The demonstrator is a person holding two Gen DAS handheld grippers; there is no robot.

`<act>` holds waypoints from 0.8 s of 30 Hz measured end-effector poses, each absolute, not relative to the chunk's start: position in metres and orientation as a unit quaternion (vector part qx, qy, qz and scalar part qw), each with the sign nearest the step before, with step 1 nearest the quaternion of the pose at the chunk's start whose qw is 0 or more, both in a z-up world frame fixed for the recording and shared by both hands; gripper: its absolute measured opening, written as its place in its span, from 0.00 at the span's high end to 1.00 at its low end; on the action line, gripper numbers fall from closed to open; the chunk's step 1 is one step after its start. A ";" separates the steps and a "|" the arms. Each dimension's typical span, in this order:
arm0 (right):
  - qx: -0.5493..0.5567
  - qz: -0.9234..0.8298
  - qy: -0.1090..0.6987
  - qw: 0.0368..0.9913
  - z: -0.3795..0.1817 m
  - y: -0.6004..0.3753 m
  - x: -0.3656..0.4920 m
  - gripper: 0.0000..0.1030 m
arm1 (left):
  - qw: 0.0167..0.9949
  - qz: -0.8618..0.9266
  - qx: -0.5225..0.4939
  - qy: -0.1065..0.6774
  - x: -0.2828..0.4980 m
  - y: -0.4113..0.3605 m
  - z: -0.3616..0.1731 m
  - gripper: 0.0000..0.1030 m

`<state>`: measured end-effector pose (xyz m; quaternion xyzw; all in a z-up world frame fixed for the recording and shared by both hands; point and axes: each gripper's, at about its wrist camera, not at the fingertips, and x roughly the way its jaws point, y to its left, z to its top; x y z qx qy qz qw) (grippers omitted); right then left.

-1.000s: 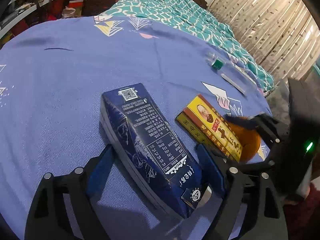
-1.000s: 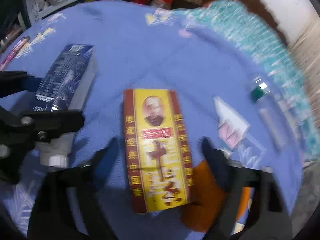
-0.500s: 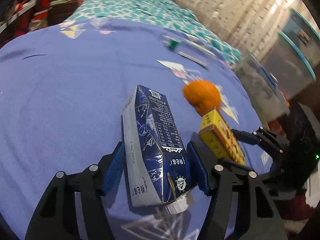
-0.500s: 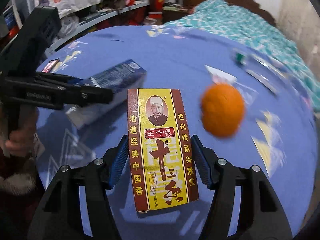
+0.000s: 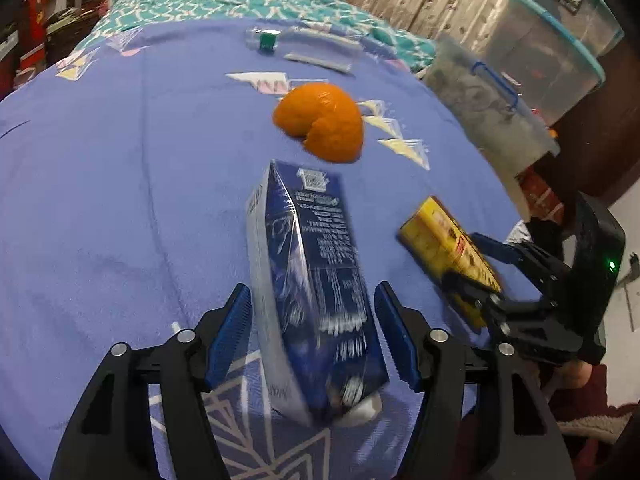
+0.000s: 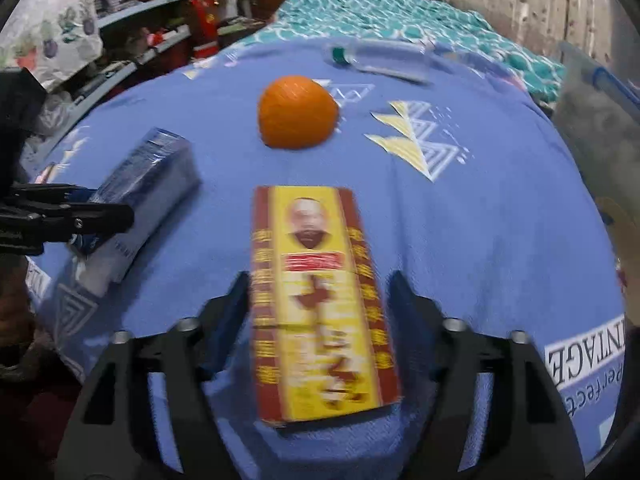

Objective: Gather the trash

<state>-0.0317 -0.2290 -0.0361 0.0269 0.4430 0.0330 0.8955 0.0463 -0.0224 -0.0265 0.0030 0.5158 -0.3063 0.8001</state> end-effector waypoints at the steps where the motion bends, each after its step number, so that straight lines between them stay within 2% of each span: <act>1: 0.031 0.036 0.441 0.896 -0.036 -0.229 -0.034 0.16 | 0.802 -0.301 0.002 0.515 0.047 -0.020 -0.026 0.35; 7: 0.043 0.045 0.415 0.907 -0.029 -0.232 -0.042 0.12 | 0.827 -0.273 -0.025 0.491 0.046 0.010 -0.006 0.22; 20: 0.074 0.033 0.381 0.921 -0.018 -0.243 -0.056 0.12 | 0.829 -0.265 -0.039 0.491 0.043 0.017 0.001 0.20; 24: 0.082 0.031 0.382 0.920 -0.020 -0.246 -0.058 0.12 | 0.830 -0.268 -0.035 0.488 0.041 0.012 0.003 0.16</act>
